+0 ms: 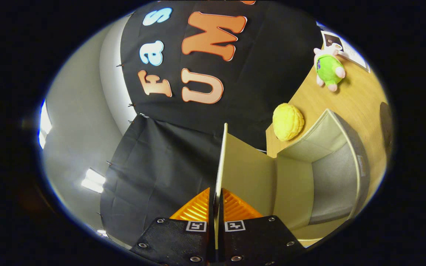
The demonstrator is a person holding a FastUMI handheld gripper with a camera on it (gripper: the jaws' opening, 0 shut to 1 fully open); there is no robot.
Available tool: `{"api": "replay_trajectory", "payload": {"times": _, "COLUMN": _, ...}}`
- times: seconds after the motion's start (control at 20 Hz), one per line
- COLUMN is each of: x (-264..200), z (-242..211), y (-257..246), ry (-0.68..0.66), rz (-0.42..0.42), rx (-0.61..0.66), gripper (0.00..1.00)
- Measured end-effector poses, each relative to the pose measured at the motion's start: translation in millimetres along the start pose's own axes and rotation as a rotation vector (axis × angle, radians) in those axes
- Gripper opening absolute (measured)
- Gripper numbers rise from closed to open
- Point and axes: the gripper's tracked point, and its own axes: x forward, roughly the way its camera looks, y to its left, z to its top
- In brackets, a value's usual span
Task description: Open the storage box then place both shoes into the box .Put the left shoe in first, then the right shoe, with the right side of both shoes facing outward in a uniform manner.
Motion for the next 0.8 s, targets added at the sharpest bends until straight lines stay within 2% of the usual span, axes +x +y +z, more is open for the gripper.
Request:
{"api": "replay_trajectory", "payload": {"times": 0.6, "x": 98, "z": -73, "y": 11, "ry": 0.1, "rz": -0.042, "rx": -0.047, "gripper": 0.04}}
{"api": "replay_trajectory", "payload": {"times": 0.75, "x": 113, "z": -86, "y": 13, "ry": 0.116, "rz": -0.042, "rx": -0.061, "gripper": 0.06}}
{"api": "replay_trajectory", "payload": {"times": 0.8, "x": 116, "z": -88, "y": 13, "ry": 0.119, "rz": -0.045, "rx": -0.067, "gripper": 0.11}}
